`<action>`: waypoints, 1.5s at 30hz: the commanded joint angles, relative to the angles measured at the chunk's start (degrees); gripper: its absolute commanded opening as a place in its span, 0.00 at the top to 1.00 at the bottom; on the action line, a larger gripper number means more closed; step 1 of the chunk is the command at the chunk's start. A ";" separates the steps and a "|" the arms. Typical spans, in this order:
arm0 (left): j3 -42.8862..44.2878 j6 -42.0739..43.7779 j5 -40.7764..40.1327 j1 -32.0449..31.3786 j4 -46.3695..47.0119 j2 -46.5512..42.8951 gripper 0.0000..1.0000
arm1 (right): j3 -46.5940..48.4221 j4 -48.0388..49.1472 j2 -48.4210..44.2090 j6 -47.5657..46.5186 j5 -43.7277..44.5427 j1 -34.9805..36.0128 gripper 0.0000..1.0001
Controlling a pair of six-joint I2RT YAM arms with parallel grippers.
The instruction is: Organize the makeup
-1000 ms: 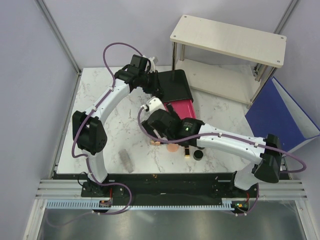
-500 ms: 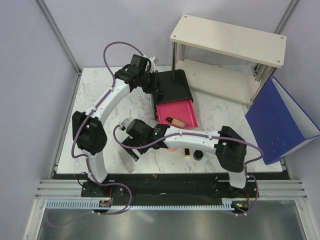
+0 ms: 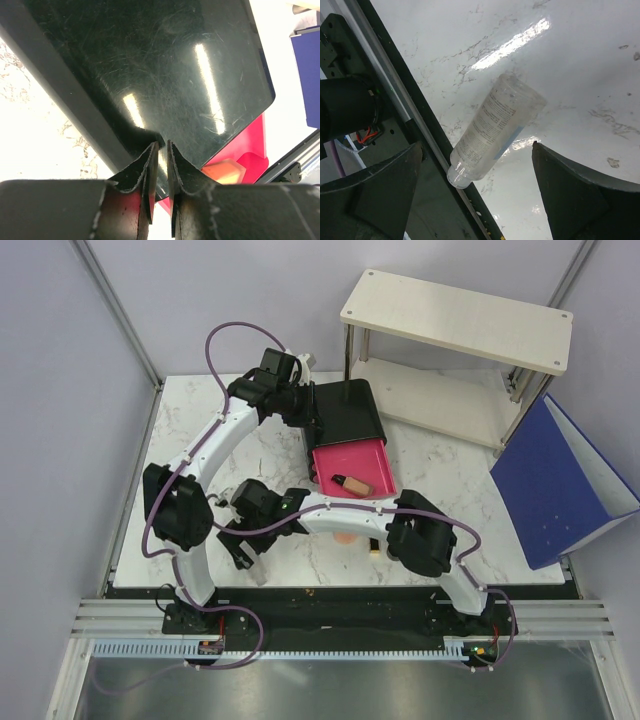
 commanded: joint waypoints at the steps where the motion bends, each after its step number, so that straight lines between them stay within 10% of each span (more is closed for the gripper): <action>1: -3.81 4.74 -6.47 0.29 -13.86 4.34 0.77 | 2.12 0.24 2.75 1.78 -3.04 0.53 0.04; 9: -4.25 4.92 -5.94 0.29 -13.86 4.52 0.77 | 2.21 -2.57 6.00 2.05 0.56 1.32 0.25; 13: -4.51 5.01 -6.12 0.38 -13.95 4.43 0.76 | 2.03 -5.12 5.92 1.17 6.79 1.41 0.85; 15: -4.69 5.01 -6.03 0.38 -13.86 4.43 0.76 | 1.77 -6.79 4.43 0.29 9.08 1.49 0.97; 32: -3.99 4.57 -5.07 0.38 -13.77 5.48 0.76 | -7.99 -7.76 -26.94 -9.90 22.27 1.41 1.00; 45: -3.64 4.22 -4.27 0.38 -13.51 5.92 0.76 | -20.28 -3.83 -38.64 -27.74 56.18 -1.05 1.00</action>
